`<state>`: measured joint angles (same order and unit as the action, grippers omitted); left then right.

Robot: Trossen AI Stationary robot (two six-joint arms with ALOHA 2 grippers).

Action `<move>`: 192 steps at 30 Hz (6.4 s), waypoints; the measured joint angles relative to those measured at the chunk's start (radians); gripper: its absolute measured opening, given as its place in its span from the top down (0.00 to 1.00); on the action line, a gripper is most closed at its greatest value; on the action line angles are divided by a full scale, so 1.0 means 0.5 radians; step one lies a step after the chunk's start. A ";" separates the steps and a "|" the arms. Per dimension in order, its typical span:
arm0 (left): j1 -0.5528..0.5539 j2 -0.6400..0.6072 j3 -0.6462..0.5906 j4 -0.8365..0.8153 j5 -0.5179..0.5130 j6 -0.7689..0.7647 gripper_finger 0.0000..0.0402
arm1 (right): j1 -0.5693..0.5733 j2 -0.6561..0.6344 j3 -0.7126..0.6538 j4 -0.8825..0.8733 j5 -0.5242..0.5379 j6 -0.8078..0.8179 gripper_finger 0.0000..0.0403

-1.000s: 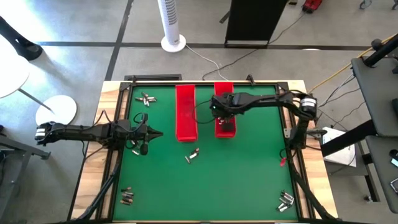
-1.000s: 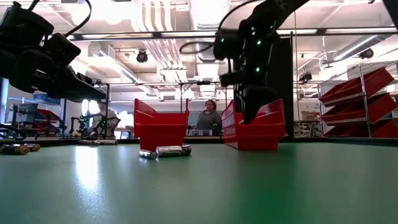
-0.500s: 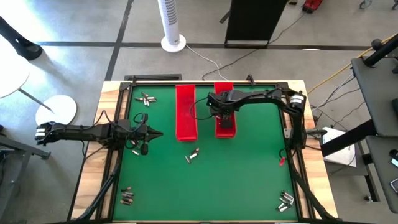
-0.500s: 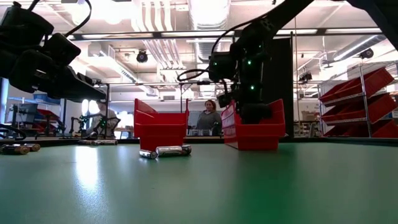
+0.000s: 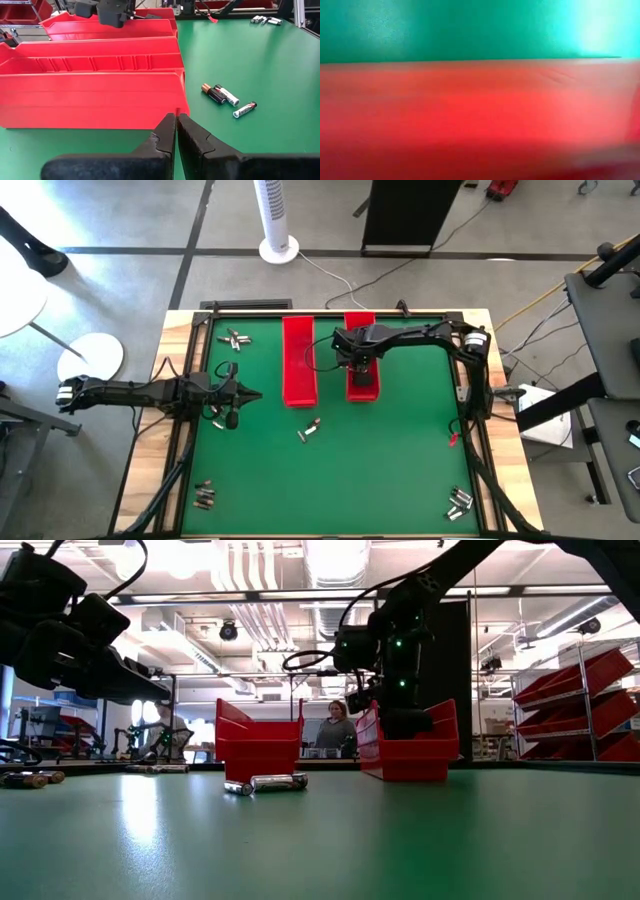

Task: Sort batteries
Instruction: Put the silver battery into the right red bin

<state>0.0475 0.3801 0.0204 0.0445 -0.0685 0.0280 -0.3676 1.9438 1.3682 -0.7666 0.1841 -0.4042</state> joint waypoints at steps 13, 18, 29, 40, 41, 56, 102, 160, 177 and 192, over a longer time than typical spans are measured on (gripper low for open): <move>0.000 0.000 -0.001 0.000 0.000 0.000 1.00 | 0.005 -0.005 0.006 0.007 0.001 0.007 0.72; 0.000 0.000 -0.001 0.001 0.000 0.000 1.00 | 0.044 -0.071 0.075 -0.120 0.243 -0.002 0.68; 0.000 0.000 0.000 0.000 0.000 0.000 1.00 | 0.262 -0.421 0.232 -0.445 0.314 0.198 0.59; 0.000 -0.001 0.000 0.000 0.000 0.000 1.00 | 0.791 -0.678 0.091 0.124 -0.245 0.359 0.57; 0.000 0.000 0.000 0.001 0.000 0.000 1.00 | 0.831 -0.678 0.041 0.246 -0.356 0.368 0.58; 0.000 0.002 -0.001 0.016 0.000 0.000 1.00 | 1.111 -0.235 -0.512 1.634 -0.350 0.650 0.66; 0.000 0.004 -0.001 0.031 0.000 0.000 1.00 | 0.990 -0.034 -0.330 1.260 0.366 0.595 0.60; 0.000 0.010 0.000 0.043 0.000 0.000 1.00 | 0.850 -0.006 -0.206 1.060 -0.310 0.654 0.39; 0.000 0.010 0.000 0.043 0.000 0.000 1.00 | 0.913 -0.009 -0.162 0.957 -0.280 0.610 0.39; 0.000 0.010 0.000 0.045 0.000 0.000 1.00 | 1.089 -0.014 -0.167 0.938 -0.388 0.560 0.43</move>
<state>0.0475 0.3849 0.0202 0.0669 -0.0683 0.0280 0.1771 1.9369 1.2849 -0.2976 -0.0099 -0.1243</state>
